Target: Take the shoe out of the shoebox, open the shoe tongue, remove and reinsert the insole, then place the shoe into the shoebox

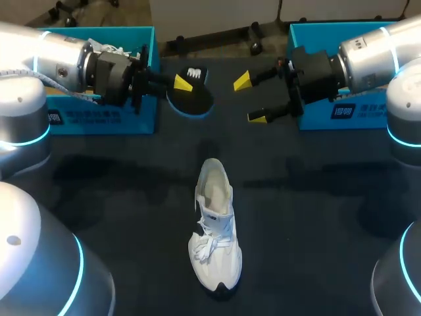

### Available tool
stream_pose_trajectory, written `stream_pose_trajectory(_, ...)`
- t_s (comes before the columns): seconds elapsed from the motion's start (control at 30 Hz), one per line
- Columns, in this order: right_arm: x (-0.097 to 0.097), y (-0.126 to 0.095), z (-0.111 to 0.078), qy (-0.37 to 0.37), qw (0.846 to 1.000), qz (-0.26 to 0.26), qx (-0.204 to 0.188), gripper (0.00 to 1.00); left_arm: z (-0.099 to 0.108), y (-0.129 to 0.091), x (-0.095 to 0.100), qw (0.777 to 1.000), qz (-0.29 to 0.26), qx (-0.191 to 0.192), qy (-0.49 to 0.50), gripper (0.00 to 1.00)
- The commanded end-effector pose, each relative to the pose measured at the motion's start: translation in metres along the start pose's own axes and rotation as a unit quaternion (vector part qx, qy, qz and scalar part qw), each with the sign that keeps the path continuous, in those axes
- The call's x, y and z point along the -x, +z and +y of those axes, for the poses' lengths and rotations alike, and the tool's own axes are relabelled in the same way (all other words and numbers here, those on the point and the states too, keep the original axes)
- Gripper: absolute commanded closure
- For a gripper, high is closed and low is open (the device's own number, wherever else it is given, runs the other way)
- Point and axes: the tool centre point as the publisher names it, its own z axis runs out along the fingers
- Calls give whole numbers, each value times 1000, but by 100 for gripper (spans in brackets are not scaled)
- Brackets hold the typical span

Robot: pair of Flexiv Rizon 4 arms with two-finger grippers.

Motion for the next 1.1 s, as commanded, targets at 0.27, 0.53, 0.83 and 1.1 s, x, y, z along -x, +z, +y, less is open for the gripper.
stream_pose_trajectory(0.27,0,5,4,10,1000,14,5,0,13,8,-8,992,-43,16,117,100)
stream_pose_trajectory(0.53,-1,17,4,-2,999,39,22,0,17,19,-4,988,-40,30,146,100)
stream_pose_trajectory(0.83,-10,30,0,-32,995,92,6,0,30,28,-5,987,-30,37,153,100)
stream_pose_trajectory(1.1,-17,45,10,-29,996,81,-8,0,33,33,-6,984,-28,42,168,100)
